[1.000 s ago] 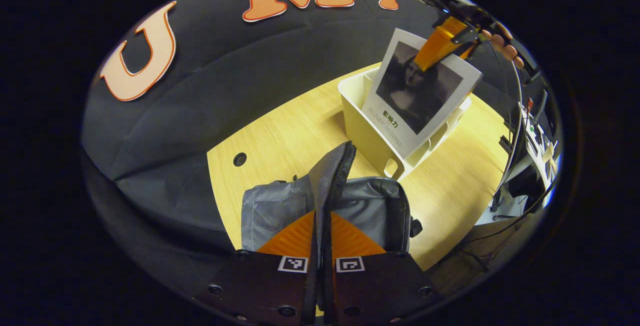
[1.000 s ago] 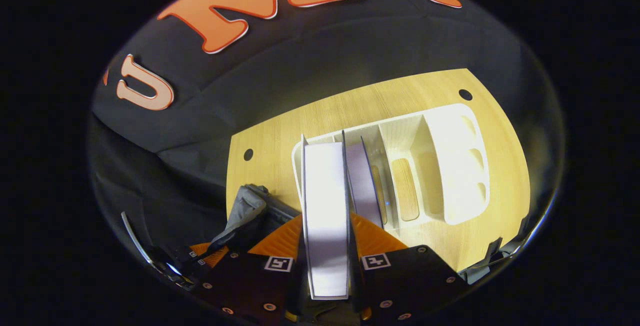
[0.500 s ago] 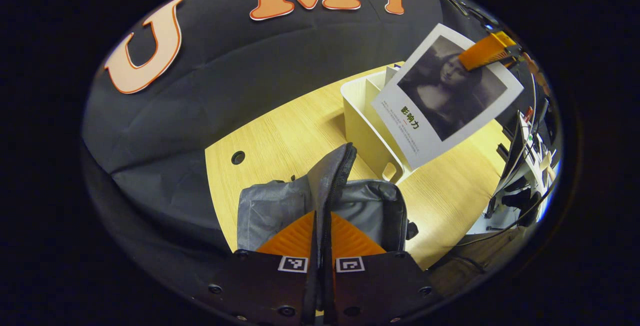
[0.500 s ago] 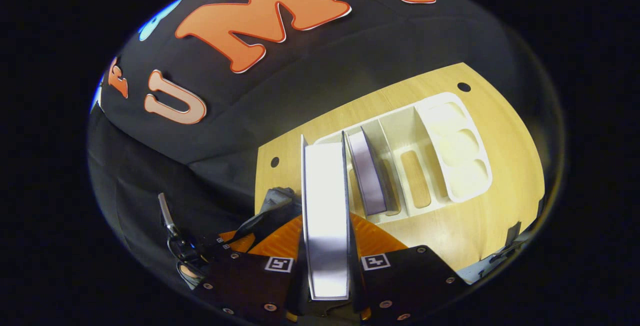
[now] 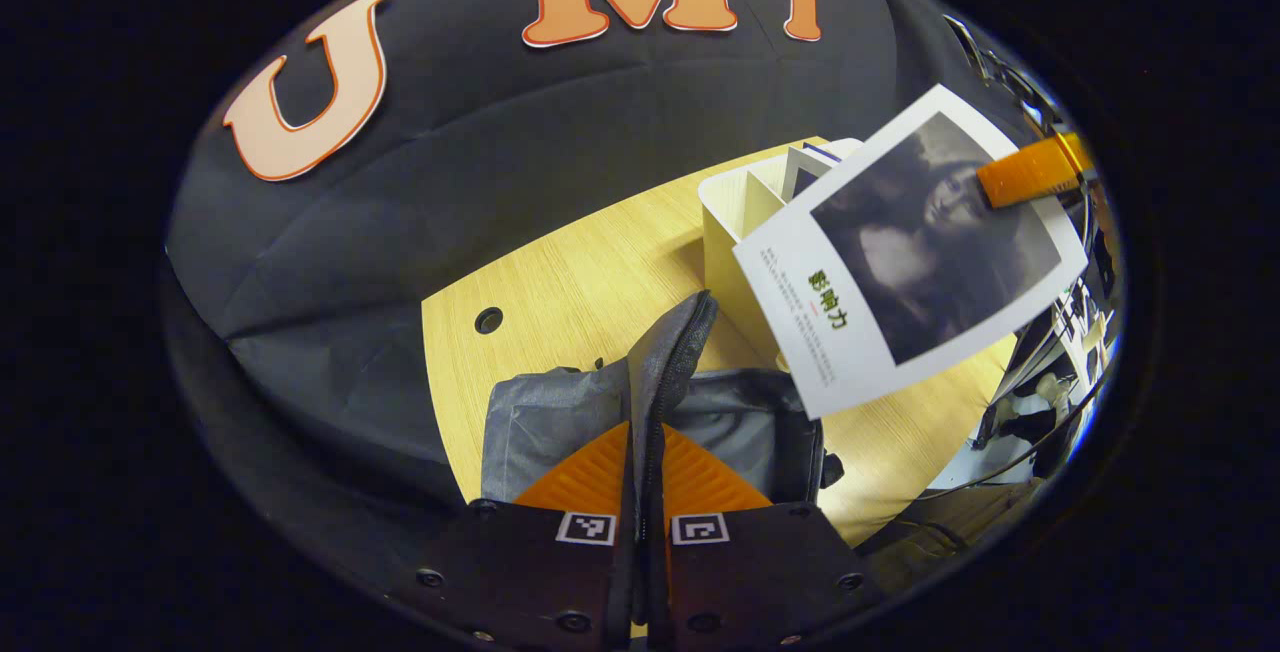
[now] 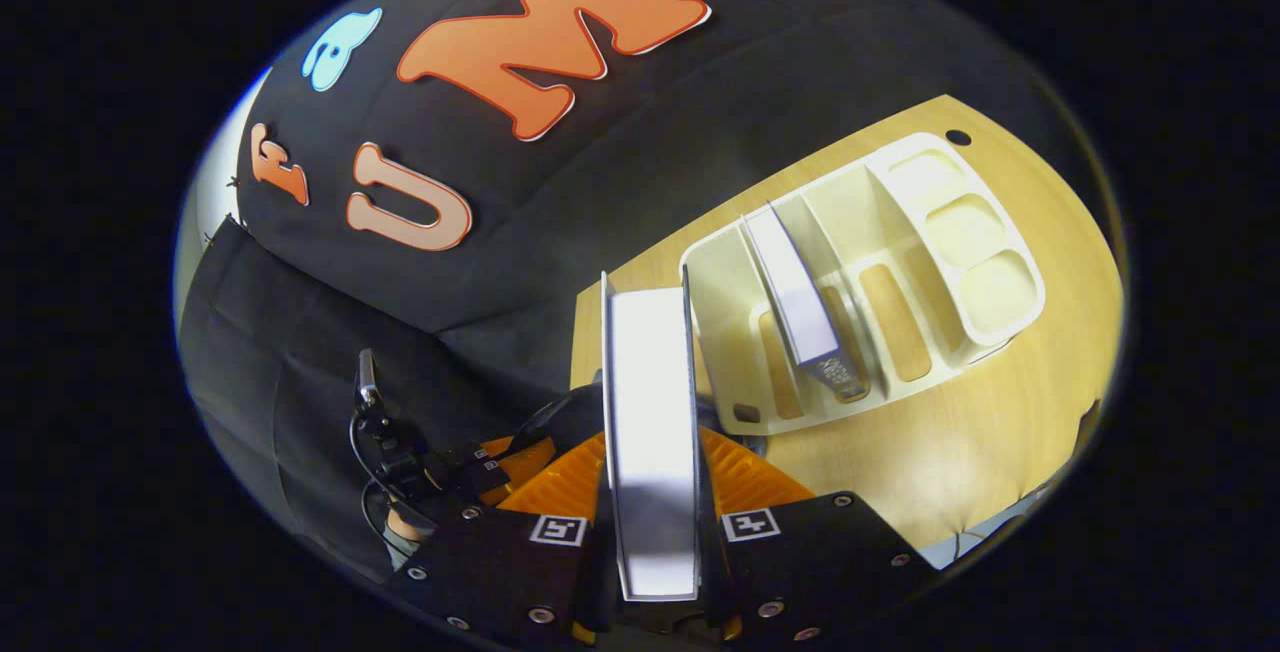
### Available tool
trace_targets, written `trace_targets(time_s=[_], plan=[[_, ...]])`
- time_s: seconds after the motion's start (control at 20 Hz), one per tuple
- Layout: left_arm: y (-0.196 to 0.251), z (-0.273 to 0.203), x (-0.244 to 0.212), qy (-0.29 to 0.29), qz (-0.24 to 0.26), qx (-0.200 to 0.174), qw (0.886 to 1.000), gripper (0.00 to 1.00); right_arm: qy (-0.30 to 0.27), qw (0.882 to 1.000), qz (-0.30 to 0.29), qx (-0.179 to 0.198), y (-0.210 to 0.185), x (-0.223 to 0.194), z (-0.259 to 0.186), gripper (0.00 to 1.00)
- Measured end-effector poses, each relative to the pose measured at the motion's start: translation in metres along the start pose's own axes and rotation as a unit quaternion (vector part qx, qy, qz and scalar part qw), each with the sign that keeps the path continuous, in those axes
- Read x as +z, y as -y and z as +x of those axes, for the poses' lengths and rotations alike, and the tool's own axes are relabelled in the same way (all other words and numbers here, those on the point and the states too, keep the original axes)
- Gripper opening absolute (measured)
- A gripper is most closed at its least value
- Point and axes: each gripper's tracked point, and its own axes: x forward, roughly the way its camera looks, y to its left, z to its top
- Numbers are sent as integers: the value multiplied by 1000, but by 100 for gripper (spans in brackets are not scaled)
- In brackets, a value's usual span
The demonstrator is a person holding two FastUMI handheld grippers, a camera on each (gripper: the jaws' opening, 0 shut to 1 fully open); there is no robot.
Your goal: Open the schoolbag, grab two books from the bookshelf and put them into the schoolbag.
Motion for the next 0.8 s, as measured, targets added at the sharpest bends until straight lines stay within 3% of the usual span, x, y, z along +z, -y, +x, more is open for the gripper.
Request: trace_targets(time_s=[0.2,0.8], plan=[[-3,0,-1,6,-9,3,1000,6,0,999,31,37,-8,-25,24,35],[2,-4,7,25,-1,0,1000,6,-24,991,119,53,-5,-102,105,34]])
